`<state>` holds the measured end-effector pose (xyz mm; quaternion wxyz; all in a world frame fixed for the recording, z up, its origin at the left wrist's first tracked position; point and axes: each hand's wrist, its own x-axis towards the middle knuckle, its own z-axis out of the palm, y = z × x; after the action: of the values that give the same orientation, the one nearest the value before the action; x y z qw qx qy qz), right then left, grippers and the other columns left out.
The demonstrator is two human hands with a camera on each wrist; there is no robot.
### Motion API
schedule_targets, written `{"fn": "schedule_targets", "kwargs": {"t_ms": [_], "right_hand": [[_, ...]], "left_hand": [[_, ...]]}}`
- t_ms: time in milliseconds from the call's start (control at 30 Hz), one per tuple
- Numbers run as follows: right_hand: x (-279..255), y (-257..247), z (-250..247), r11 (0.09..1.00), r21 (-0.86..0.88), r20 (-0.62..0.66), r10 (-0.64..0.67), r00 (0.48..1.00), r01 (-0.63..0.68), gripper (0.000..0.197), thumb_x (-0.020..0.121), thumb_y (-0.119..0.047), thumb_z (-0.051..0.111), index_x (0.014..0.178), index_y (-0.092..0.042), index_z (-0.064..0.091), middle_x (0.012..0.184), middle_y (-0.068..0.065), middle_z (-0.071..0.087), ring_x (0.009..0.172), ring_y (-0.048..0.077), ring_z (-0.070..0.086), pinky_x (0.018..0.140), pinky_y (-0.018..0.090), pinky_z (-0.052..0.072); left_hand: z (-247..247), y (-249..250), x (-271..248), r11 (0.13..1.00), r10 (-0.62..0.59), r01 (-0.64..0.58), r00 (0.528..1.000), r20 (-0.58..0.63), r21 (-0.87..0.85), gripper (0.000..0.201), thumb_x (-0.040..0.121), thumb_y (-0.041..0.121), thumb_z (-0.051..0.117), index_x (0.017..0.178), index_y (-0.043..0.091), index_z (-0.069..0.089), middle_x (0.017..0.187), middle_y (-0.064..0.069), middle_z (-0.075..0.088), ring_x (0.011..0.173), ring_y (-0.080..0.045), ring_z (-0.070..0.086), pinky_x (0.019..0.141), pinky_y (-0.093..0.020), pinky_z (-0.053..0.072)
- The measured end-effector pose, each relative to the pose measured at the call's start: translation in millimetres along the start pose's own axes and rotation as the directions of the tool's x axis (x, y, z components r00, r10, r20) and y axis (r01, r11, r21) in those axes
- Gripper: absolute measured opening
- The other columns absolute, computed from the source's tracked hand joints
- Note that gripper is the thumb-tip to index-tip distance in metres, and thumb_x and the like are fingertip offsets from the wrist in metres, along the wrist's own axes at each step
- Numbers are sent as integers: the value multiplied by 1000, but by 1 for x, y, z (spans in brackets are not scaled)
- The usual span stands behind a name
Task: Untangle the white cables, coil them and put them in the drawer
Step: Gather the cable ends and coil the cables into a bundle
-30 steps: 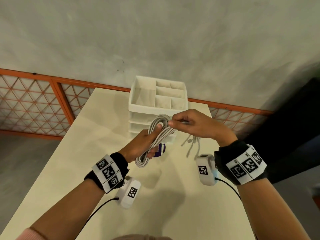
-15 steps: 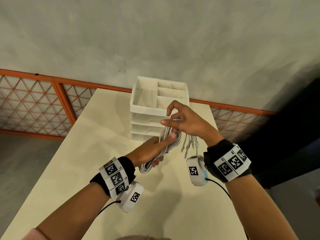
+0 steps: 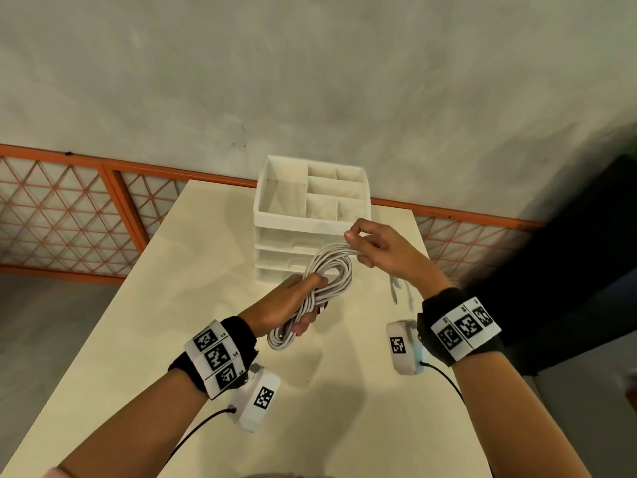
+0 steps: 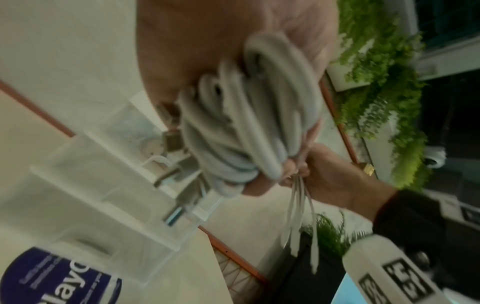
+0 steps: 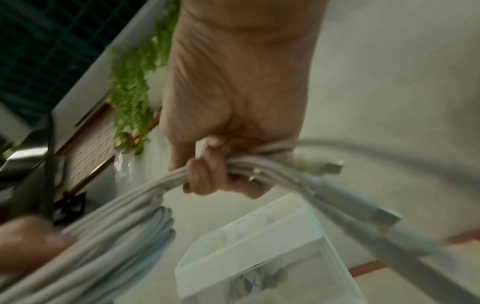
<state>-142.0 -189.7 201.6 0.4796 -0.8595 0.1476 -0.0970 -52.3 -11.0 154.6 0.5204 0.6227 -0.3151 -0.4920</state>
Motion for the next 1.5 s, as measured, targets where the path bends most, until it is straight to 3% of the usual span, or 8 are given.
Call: {"fn": "schedule_targets", "kwargs": {"t_ms": [400, 500, 667, 900, 1133, 1233, 1367, 1500], "right_hand": [[-9, 11, 54, 992, 5, -312, -116, 943, 124, 36, 99, -14, 45, 134, -12, 52, 86, 6, 52, 64, 9, 57, 62, 15, 52], [-10, 6, 53, 980, -148, -322, -173, 931, 131, 37, 98, -9, 45, 135, -8, 50, 89, 8, 55, 73, 13, 59, 75, 21, 53], [-12, -1, 47, 950, -254, -413, -278, 867, 183, 39, 95, 5, 41, 132, -3, 53, 95, 4, 55, 74, -9, 52, 74, 1, 42], [-13, -7, 56, 962, -252, -351, -187, 918, 100, 31, 97, -22, 49, 125, -15, 62, 95, 9, 75, 83, 14, 68, 77, 18, 51], [-15, -19, 49, 994, -108, -208, -44, 977, 22, 37, 87, 3, 56, 122, -11, 61, 95, 13, 74, 86, 15, 70, 83, 29, 57], [-11, -23, 58, 999, -36, -328, -27, 944, 16, 35, 85, 9, 51, 115, -7, 60, 87, 16, 72, 79, 25, 69, 79, 36, 57], [-11, -28, 67, 998, -19, -389, -58, 919, 55, 32, 85, 10, 49, 112, -6, 57, 82, 2, 65, 71, 4, 62, 68, 13, 53], [-7, -31, 71, 1000, -1, -370, -6, 929, 6, 34, 87, 6, 47, 117, -9, 51, 99, 7, 65, 84, 13, 64, 73, 14, 51]], "left_hand": [[-3, -6, 11, 977, 115, -142, 979, -171, -157, 32, 90, 40, 57, 81, 9, 59, 49, -2, 42, 43, -19, 39, 48, -25, 38], [-3, -8, 12, 977, 115, -147, 974, -195, -155, 29, 90, 36, 57, 84, 8, 57, 50, -1, 42, 42, -18, 40, 48, -25, 37], [-5, -5, 13, 973, 116, -153, 972, -205, -171, 25, 92, 32, 56, 82, 9, 56, 50, -1, 40, 39, -17, 39, 47, -27, 33], [3, 0, 14, 945, 202, -247, 956, -213, -214, 25, 94, 26, 53, 83, 4, 56, 47, 0, 42, 37, -15, 42, 45, -24, 40], [-1, -3, 15, 937, 256, -292, 948, -191, -191, 17, 95, 21, 52, 93, 5, 58, 65, -9, 49, 41, -15, 51, 45, -24, 46], [2, -2, 19, 925, 304, -341, 929, -209, -170, 15, 97, 20, 49, 100, 13, 62, 71, -1, 59, 58, -12, 58, 57, -26, 48], [3, 3, 19, 888, 411, -443, 885, -221, -121, 27, 98, 21, 46, 119, 8, 59, 105, 2, 69, 103, -6, 64, 87, -18, 48], [-2, -2, 22, 904, 391, -409, 908, -150, -127, 39, 97, 34, 44, 131, 16, 51, 127, -10, 62, 124, -21, 55, 107, -38, 41]]}}
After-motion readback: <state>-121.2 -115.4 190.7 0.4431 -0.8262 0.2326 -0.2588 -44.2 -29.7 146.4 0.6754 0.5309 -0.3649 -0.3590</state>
